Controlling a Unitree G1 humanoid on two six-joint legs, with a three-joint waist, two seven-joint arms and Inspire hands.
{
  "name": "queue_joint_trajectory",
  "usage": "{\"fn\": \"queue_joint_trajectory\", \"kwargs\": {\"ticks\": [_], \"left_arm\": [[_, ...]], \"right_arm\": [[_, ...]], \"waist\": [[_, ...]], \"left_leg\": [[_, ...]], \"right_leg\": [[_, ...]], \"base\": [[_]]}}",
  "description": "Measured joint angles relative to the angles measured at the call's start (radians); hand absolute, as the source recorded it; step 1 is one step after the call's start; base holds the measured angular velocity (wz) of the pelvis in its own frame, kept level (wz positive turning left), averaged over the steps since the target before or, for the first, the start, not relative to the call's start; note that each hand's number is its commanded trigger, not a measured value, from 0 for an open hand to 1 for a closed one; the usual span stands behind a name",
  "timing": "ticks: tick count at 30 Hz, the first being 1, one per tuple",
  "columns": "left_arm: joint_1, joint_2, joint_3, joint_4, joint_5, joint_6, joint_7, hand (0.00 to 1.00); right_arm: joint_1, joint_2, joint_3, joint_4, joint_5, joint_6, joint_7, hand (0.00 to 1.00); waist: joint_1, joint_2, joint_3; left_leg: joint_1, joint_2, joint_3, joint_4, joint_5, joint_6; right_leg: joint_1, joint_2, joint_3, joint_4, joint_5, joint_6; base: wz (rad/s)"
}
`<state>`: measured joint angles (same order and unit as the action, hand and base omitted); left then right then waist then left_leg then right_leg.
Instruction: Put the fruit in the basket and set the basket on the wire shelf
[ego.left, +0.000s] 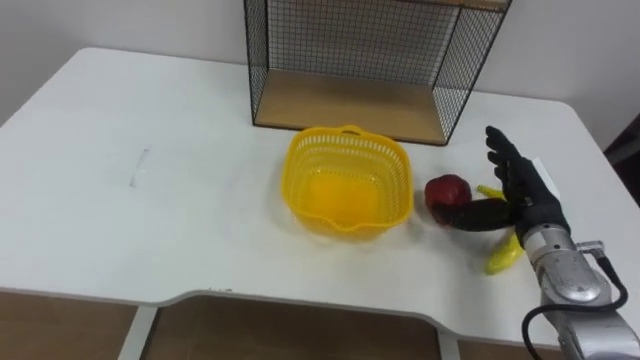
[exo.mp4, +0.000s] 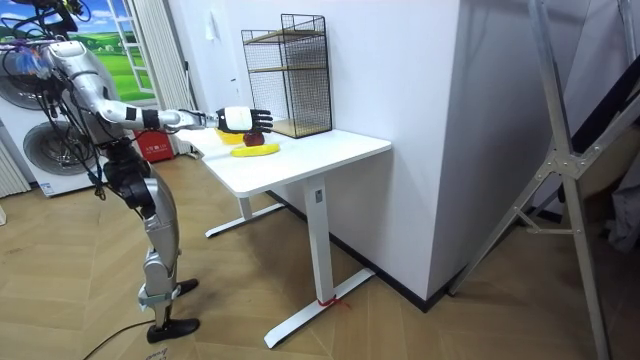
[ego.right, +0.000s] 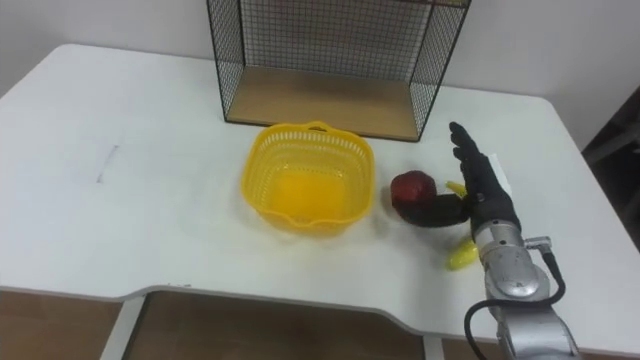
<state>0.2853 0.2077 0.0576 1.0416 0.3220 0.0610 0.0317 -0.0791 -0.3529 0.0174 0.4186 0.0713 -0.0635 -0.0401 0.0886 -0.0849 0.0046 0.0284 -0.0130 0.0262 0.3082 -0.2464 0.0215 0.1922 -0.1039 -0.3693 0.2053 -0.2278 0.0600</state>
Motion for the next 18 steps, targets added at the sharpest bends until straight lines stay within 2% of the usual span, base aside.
{"fn": "queue_joint_trajectory", "kwargs": {"ticks": [9, 18], "left_arm": [[-0.001, 0.002, -0.001, 0.001, 0.0, 0.002, 0.0, 0.0], [-0.005, 0.001, 0.0, 0.001, 0.015, 0.007, -0.005, 0.0]], "right_arm": [[-0.059, 0.0, 0.006, 0.136, 0.001, 0.001, 0.01, 0.0], [-0.115, 0.0, 0.006, 0.201, -0.002, 0.001, 0.029, 0.0]], "waist": [[0.007, 0.009, 0.0078], [0.041, 0.014, 0.0093]], "left_leg": [[0.001, 0.0, 0.0, -0.002, 0.0, 0.0], [0.003, -0.001, -0.002, -0.009, 0.001, 0.0]], "right_leg": [[0.001, 0.001, 0.002, -0.001, 0.0, 0.0], [-0.002, 0.001, 0.002, -0.003, 0.0, 0.0]], "base": [[0.0], [0.0]]}}
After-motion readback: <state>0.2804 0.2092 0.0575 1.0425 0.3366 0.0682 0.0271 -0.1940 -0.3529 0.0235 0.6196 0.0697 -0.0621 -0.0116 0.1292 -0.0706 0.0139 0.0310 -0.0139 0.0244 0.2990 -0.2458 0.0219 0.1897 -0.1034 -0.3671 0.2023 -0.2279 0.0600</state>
